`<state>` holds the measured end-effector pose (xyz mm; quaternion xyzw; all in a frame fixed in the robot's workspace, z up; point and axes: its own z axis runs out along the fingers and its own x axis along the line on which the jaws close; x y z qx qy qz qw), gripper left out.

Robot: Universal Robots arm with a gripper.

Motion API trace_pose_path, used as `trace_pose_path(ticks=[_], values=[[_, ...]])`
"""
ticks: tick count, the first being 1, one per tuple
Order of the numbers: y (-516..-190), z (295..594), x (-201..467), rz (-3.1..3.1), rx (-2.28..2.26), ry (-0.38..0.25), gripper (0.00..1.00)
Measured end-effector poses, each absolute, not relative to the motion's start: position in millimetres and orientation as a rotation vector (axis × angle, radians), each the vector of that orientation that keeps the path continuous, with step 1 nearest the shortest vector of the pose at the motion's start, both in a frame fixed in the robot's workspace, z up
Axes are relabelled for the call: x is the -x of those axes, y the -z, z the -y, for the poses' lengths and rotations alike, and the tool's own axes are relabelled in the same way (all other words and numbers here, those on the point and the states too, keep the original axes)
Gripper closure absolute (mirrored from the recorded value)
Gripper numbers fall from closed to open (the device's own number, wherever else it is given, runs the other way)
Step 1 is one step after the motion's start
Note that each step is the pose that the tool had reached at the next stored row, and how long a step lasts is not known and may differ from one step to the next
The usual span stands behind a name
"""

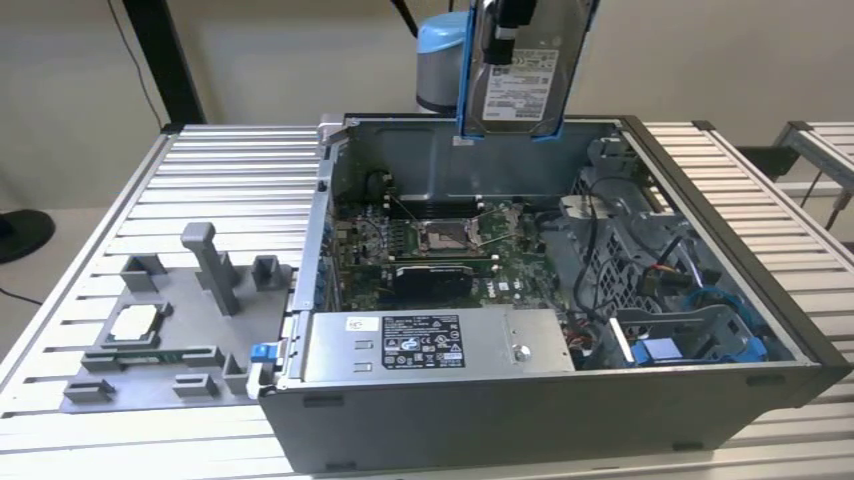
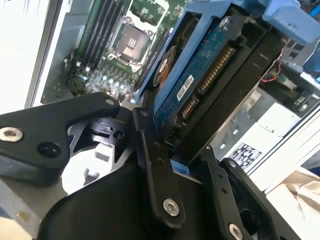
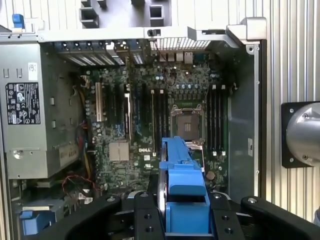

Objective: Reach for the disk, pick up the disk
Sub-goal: 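Pick up the disk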

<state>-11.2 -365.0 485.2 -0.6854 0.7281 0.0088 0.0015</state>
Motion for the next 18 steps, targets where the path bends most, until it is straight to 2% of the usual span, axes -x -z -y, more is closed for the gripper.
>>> trace_pose_path(ticks=[18], values=[[-484, 365, -50, -2.285, 2.151, -0.028, 1.0]])
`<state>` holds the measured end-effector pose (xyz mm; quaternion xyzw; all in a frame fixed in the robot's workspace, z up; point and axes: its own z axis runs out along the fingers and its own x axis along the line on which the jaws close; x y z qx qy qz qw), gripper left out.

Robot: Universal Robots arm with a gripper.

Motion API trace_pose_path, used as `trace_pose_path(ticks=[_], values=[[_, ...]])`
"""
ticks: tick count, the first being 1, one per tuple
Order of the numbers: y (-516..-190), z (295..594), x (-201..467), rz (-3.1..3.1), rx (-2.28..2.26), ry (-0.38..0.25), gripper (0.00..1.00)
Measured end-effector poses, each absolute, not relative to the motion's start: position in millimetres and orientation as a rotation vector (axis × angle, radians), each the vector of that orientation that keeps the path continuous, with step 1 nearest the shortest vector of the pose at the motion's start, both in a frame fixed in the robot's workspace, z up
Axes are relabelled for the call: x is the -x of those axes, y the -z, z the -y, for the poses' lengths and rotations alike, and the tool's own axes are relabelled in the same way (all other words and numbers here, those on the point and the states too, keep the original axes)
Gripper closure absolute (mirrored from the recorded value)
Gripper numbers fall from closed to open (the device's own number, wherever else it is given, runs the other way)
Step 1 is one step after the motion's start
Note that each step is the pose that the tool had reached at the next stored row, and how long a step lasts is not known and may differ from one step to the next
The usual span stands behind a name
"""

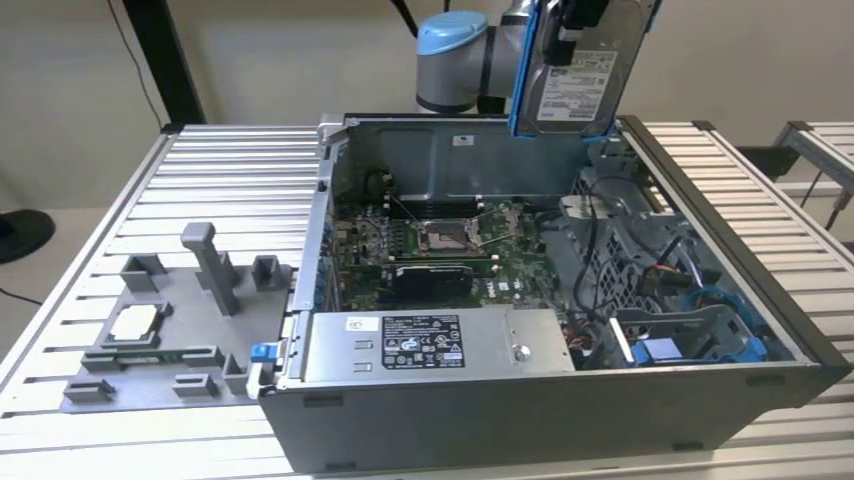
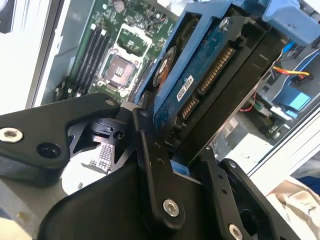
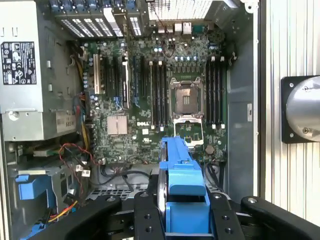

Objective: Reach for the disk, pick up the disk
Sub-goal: 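Pick up the disk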

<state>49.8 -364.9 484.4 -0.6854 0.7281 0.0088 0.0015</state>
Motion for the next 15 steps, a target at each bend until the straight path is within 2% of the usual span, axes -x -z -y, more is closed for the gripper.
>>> trace_pose_path(ticks=[15], values=[[-484, 365, -98, -2.285, 2.151, -0.028, 1.0]])
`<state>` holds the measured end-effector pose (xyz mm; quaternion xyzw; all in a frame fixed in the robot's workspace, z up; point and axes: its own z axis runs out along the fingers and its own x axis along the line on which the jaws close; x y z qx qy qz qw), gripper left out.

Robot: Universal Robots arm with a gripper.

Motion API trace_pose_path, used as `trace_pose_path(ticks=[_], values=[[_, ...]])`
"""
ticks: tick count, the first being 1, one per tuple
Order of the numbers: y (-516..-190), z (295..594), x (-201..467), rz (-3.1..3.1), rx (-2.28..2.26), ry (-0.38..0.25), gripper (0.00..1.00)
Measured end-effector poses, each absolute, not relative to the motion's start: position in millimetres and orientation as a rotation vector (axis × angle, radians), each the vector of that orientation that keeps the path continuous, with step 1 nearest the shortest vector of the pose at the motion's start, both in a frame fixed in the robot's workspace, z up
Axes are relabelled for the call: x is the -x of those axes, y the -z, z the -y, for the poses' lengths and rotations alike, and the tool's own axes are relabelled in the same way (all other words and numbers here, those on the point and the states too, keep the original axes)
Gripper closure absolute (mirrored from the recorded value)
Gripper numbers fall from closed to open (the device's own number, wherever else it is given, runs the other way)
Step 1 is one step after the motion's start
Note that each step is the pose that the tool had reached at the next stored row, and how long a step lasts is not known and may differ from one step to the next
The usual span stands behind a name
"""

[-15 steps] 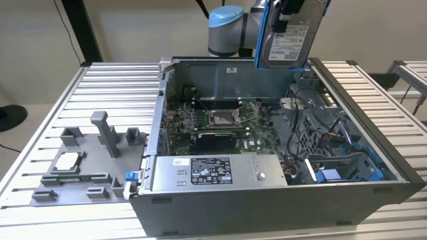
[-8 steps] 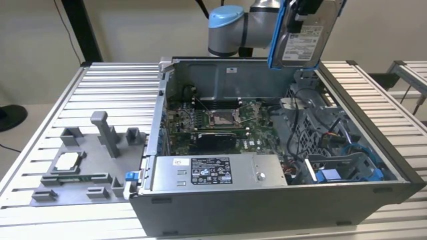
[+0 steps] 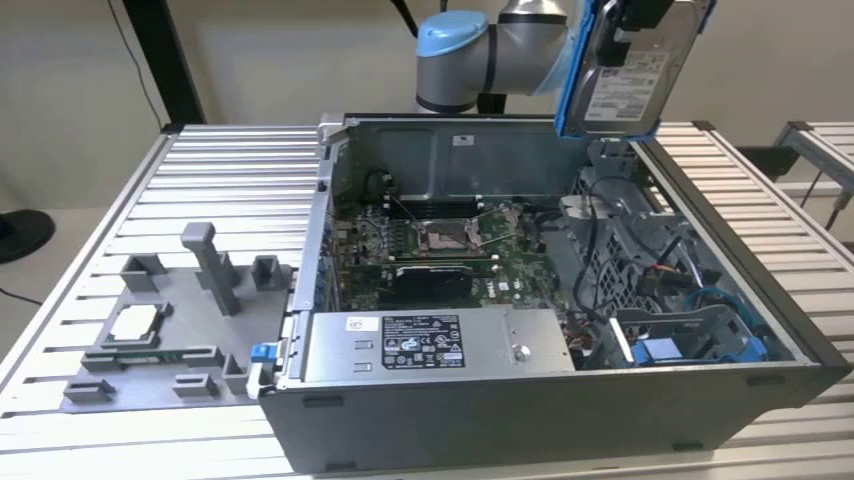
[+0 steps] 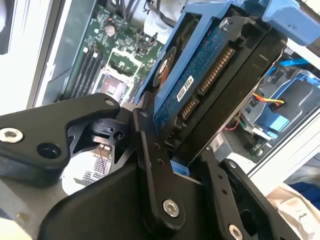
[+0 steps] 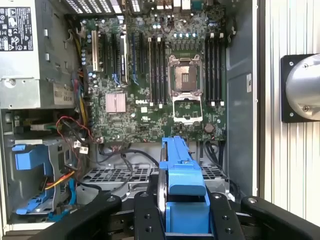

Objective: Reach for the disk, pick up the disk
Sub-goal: 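Pick up the disk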

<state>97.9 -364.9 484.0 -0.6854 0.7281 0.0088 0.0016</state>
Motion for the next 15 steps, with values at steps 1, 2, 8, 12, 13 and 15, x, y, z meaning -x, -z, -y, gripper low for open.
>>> trace_pose_path(ticks=[1, 2, 8, 12, 13, 15], values=[[-483.9, 364.9, -99.4, -2.285, 2.151, -0.028, 1.0], [-483.9, 364.9, -100.0, -2.285, 2.151, -0.028, 1.0], [-484.0, 364.9, -100.3, -2.285, 2.151, -0.028, 1.0], [-484.0, 364.9, -100.4, -2.285, 2.151, -0.028, 1.0], [-484.0, 365.0, -100.4, -2.285, 2.151, -0.028, 1.0], [-484.1, 365.8, -100.4, -2.285, 2.151, -0.027, 1.0]])
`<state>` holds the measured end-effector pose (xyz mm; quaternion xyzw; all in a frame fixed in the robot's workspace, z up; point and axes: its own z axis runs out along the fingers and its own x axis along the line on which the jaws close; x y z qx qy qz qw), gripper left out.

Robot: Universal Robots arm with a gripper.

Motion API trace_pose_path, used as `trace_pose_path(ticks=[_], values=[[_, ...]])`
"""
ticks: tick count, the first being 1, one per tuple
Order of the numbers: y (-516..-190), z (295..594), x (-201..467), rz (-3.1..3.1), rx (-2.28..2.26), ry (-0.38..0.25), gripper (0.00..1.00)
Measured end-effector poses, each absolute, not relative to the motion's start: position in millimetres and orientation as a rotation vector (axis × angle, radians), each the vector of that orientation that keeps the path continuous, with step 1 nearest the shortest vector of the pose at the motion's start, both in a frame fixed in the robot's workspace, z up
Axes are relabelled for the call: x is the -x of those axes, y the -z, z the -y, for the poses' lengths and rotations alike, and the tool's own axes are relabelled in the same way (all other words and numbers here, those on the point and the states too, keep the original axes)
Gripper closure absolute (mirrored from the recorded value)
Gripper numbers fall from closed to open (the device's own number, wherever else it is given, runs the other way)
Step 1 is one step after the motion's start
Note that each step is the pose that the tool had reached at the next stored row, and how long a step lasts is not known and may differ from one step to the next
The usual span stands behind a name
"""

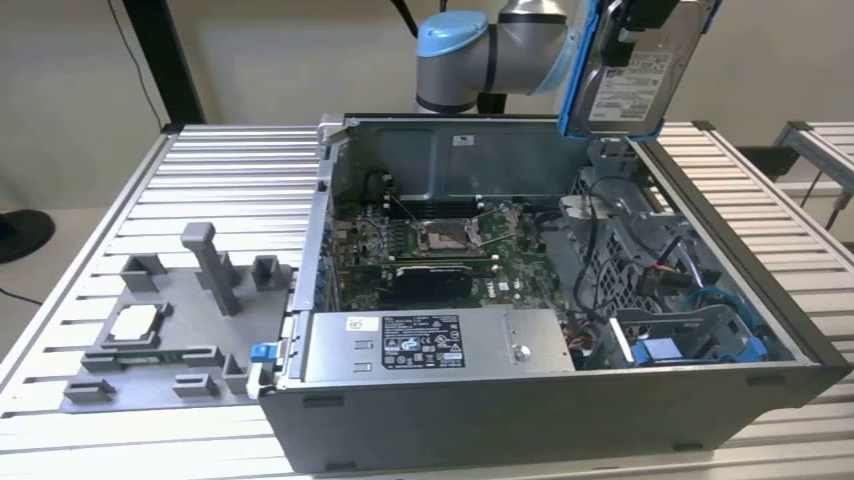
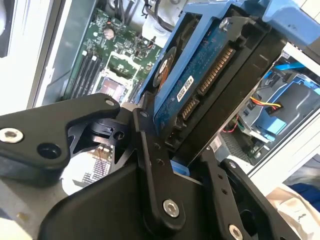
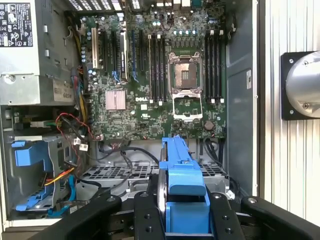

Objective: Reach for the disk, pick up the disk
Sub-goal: 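Pick up the disk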

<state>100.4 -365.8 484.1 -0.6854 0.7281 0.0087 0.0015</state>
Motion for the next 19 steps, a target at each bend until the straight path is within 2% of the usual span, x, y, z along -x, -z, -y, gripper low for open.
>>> trace_pose_path(ticks=[19], values=[[-484, 389, -100, -2.285, 2.151, -0.028, 1.0]])
